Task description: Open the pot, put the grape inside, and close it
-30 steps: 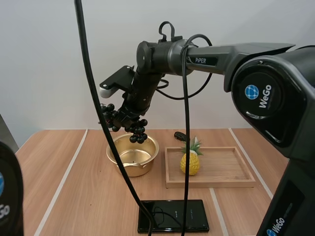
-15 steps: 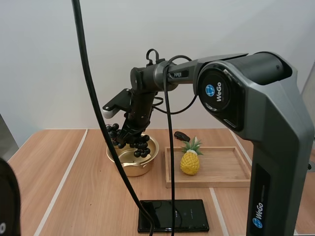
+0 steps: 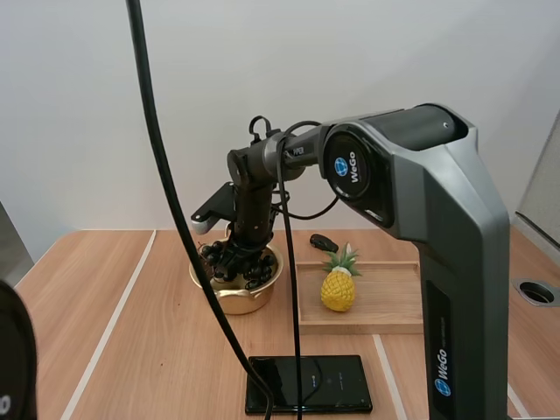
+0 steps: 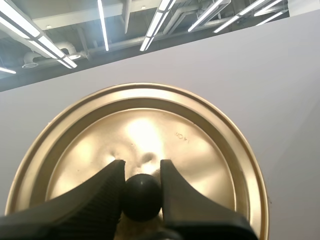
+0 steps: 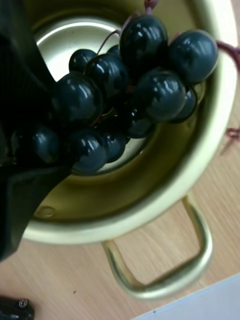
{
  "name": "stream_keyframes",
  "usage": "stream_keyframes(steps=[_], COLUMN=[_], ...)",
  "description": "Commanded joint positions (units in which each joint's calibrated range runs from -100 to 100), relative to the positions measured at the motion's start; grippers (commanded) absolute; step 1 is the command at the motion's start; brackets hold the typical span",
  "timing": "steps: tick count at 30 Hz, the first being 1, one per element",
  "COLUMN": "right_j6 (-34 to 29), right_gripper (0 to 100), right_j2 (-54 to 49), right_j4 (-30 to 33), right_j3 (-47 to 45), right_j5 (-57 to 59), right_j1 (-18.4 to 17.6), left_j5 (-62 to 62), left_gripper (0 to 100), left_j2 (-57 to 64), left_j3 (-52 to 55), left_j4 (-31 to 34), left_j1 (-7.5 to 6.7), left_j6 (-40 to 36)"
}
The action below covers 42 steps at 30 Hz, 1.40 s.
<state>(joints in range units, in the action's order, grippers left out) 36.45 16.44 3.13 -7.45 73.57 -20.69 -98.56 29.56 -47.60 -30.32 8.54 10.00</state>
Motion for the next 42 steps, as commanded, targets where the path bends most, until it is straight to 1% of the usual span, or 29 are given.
stream_keyframes(steps=[1,8,12,16,22,24,25,26,27,29,30,31,32,35,42], right_j6=[-0.3,0.4,0.4,0.3,-3.4,-5.7,-6.9,-7.7,-8.5,-9.3,-9.3,-9.3,-9.2,-8.7,-8.8], right_gripper=[0,0,0,0,0,0,2,13,25,53,71,92,100,100,100], right_j2=[0.1,2.3,2.6,2.6,2.6,2.6,2.6,2.6,2.6,2.6,2.6,2.6,2.6,2.5,0.5], right_j4=[0.1,-1.1,-0.9,-0.9,-0.6,0.8,1.8,2.9,3.5,4.2,4.2,4.1,4.1,4.1,3.5], right_j3=[-0.2,-2.0,-4.1,-4.1,-3.7,-3.0,-2.3,-1.5,-0.9,1.1,2.0,2.8,3.4,4.6,4.6], right_j5=[1.8,2.9,-0.4,-1.2,-3.9,-3.7,-3.3,-2.4,-1.3,1.8,3.7,5.7,6.9,8.6,7.7], right_j1=[0.0,0.0,0.0,0.0,0.0,0.0,0.0,0.0,0.0,0.0,0.0,0.0,0.0,0.0,0.0], left_j5=[1.3,1.3,1.3,1.3,1.3,1.3,1.3,1.3,1.3,1.3,1.3,1.3,1.3,1.3,1.3], left_gripper=[0,0,0,0,0,0,0,0,0,0,0,0,0,0,0], left_j2=[0.2,0.2,0.2,0.2,0.2,0.2,0.2,0.2,0.2,0.2,0.2,0.2,0.2,0.2,0.2], left_j3=[-0.4,-0.4,-0.4,-0.4,-0.4,-0.4,-0.4,-0.4,-0.4,-0.4,-0.4,-0.4,-0.4,-0.4,-0.4], left_j4=[-0.3,-0.3,-0.3,-0.3,-0.3,-0.3,-0.3,-0.3,-0.3,-0.3,-0.3,-0.3,-0.3,-0.2,1.8], left_j1=[0.05,0.05,0.05,0.05,0.05,0.05,0.05,0.05,0.05,0.05,0.05,0.05,0.05,0.05,0.05], left_j6=[-0.2,1.0,1.0,1.2,2.0,2.0,2.0,2.0,2.0,2.0,2.0,2.0,2.0,2.0,2.0])
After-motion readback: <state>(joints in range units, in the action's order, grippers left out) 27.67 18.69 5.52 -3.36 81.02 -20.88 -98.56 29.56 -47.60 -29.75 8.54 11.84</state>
